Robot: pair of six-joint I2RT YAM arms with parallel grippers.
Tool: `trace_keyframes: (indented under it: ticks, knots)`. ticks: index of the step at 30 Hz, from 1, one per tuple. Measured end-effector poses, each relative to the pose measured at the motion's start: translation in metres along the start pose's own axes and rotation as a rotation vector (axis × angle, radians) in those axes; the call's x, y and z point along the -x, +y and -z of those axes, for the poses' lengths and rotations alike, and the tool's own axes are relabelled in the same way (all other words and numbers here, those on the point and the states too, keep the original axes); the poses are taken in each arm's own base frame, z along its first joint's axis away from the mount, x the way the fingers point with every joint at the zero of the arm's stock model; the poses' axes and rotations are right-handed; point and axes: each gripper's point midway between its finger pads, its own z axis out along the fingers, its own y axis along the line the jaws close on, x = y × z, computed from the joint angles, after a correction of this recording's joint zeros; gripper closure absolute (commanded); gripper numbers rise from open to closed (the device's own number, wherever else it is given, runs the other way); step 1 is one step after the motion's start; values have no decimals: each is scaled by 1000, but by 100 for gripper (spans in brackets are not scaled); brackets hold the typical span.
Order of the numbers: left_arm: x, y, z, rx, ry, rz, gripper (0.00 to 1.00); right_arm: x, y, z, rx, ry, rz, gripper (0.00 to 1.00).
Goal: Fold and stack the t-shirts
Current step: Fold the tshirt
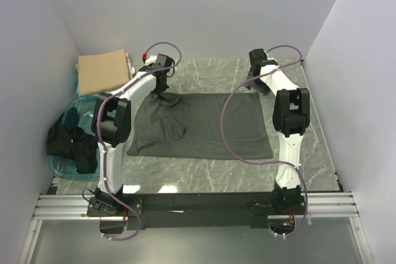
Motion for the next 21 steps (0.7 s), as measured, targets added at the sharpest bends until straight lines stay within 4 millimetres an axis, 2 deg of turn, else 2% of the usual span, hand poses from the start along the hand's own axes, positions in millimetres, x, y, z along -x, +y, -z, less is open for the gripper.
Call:
trace_keyframes:
  ticks: [6,13,16,19,20,21]
  knots:
    - [1,3,7,0,-1,4,100,-15,-3,-17,-34,51,29,25]
    - [-18,13,1,28,39,-6,100,-18,-7,-17,-55,61,33,33]
    - [-25,16,1,33,55,-13,100,-18,-9,-17,-63,63,37,46]
    - [-26,16,3,29,58,-14,100,-19,-9,-17,-64,65,37,54]
    - [-26,16,4,27,57,-14,100,-19,-9,-17,-64,65,37,65]
    - [-24,15,6,24,54,-12,100,-19,-10,-17,-65,66,41,71]
